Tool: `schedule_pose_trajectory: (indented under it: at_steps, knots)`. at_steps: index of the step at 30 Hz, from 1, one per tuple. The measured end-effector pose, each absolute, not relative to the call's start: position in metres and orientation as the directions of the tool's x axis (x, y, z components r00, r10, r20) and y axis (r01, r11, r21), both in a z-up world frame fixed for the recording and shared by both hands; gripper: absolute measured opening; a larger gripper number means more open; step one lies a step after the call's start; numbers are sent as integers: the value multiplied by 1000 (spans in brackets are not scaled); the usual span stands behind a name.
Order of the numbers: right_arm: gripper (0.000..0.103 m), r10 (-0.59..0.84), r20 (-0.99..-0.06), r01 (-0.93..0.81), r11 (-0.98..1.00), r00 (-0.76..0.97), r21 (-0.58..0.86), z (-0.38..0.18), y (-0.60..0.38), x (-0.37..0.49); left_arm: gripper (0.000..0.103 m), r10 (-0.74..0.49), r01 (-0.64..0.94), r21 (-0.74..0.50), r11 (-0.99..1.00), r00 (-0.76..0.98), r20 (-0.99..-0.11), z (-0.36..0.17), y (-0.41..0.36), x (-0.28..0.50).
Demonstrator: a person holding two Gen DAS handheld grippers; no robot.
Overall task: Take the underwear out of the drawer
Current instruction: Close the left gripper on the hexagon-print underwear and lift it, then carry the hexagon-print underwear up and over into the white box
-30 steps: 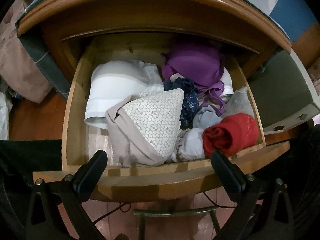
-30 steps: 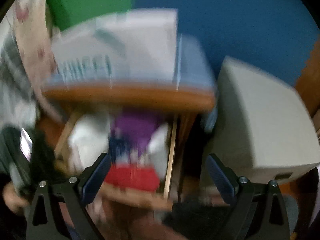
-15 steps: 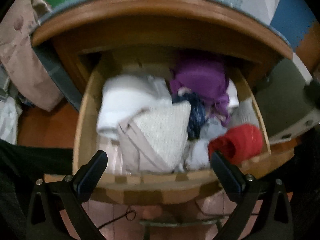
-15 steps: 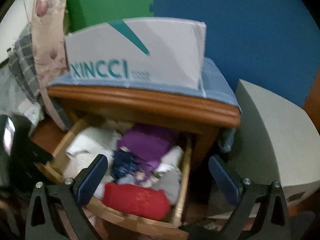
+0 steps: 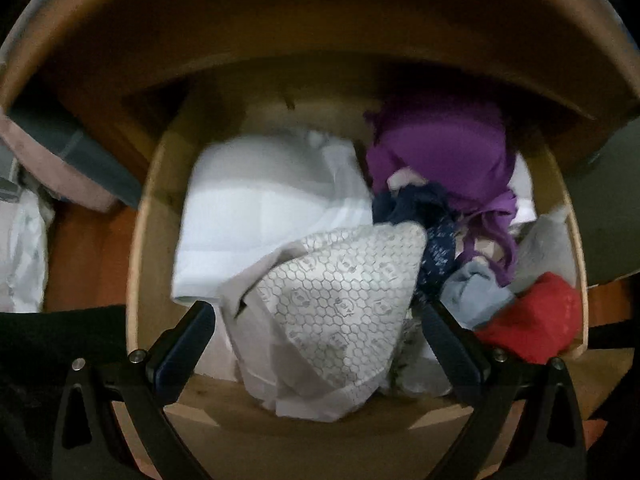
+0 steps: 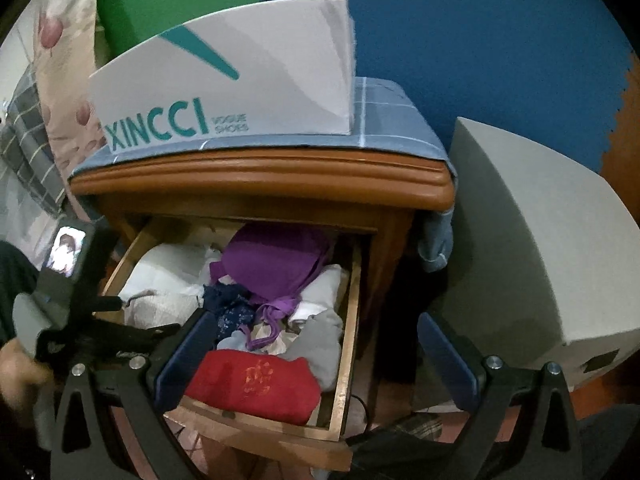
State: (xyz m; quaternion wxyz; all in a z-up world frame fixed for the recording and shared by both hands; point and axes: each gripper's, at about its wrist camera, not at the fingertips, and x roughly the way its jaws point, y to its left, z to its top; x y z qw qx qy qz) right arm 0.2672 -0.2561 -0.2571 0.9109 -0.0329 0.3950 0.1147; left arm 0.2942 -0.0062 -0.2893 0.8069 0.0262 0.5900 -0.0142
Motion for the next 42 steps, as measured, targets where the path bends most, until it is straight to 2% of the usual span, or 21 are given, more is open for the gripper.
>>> schedule_pose_trajectory:
  at_steps: [2,5,7,8,9,11,20,23,26,33,39,42]
  knots:
    - [103,194,-724,-257,966,662,25,-256,-252,266,82,13,52,27,998,253,-967,-295,-1,309]
    - [103,206,-719,-287,958,664,9,-255,-245,263,72,-1,87,13,996,163,-987,-317,-2,345]
    - [103,213,-719,-305,952,661,1,-256,-241,261,52,-5,100,11,995,158,-987,-327,-1,367]
    - [103,217,-720,-312,950,659,1,-256,-240,261,36,-13,103,4,995,161,-987,-332,-4,383]
    - [103,220,-721,-317,949,657,0,-256,-239,261,27,-28,107,-10,994,172,-985,-336,-7,398]
    - [103,215,-724,-318,948,655,-6,-258,-238,261,19,-54,117,-32,993,186,-981,-333,-3,402]
    - [103,209,-740,-302,953,640,8,-263,-243,265,15,-69,175,-5,984,363,-929,-310,-15,427]
    - [103,205,-738,-302,953,643,2,-263,-242,264,15,-88,195,-2,981,433,-897,-305,-24,397]
    - [103,202,-742,-307,952,639,-6,-264,-240,264,15,-112,209,-9,978,488,-866,-286,-17,327]
    - [103,202,-750,-319,948,630,-12,-266,-238,264,15,-173,247,-18,969,621,-765,-201,-7,305]
    - [103,203,-754,-330,944,625,-20,-267,-235,264,15,-212,278,-4,960,723,-658,-71,-6,258]
    - [103,203,-754,-334,942,624,-23,-268,-234,263,15,-210,284,29,958,771,-602,-26,2,251]
